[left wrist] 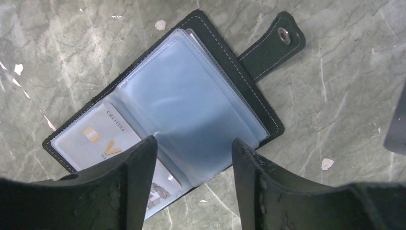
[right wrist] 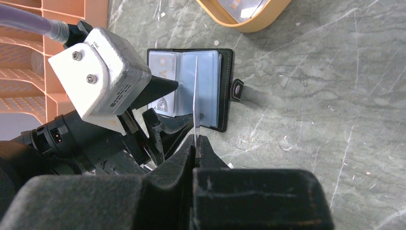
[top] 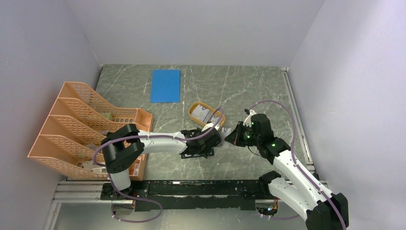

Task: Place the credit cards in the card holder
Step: Turn over the card slot at the center of the board.

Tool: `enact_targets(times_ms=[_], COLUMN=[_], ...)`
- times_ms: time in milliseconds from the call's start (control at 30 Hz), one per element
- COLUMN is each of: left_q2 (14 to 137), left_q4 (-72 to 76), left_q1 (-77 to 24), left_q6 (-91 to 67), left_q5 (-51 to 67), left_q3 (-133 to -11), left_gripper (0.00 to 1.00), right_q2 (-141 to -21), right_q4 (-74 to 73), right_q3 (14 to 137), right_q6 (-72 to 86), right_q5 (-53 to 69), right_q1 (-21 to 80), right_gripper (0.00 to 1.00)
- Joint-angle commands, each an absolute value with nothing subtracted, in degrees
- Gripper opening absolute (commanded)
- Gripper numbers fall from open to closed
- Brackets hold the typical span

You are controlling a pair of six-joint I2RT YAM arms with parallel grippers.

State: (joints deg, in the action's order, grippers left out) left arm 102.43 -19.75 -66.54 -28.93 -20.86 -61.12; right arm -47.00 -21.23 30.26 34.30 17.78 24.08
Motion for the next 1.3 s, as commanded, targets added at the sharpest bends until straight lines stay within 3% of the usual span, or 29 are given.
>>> enact_targets(times_ms=[0, 167, 400, 767, 1267], left_q2=[104.37, 104.33, 104.69, 102.36, 100.89], left_q4=[-20.7, -20.44, -19.45, -18.53, -16.79], left_q1=[-66.97, -66.97, -66.97, -66.97, -66.9], left_q6=[-28.73, -29.17, -30.2, -31.27, -32.17], left_q5=[-23.78, -25.25, -25.49, -26.59, -26.47], left_q3=[-60.26, -57.41, -54.06, -51.49, -49.05], left_gripper=[0.58, 0.33, 0.05, 0.05, 0.05], right_q2=[-46.71, -46.78, -47.3, -55.68, -66.48], right_q4=[-20.13, -20.45, -20.03, -12.26, -8.55], right_q3=[29.28, 29.52, 29.29, 26.99, 27.06], right_q6=[34.36, 34.06, 33.99, 35.61, 35.99], right_q5=[17.94, 17.69, 18.49, 30.51, 30.88], right_q1=[24.15, 24.13, 24.09, 25.15, 29.64], right_gripper=[0.0, 0.0, 0.0, 0.0, 0.0])
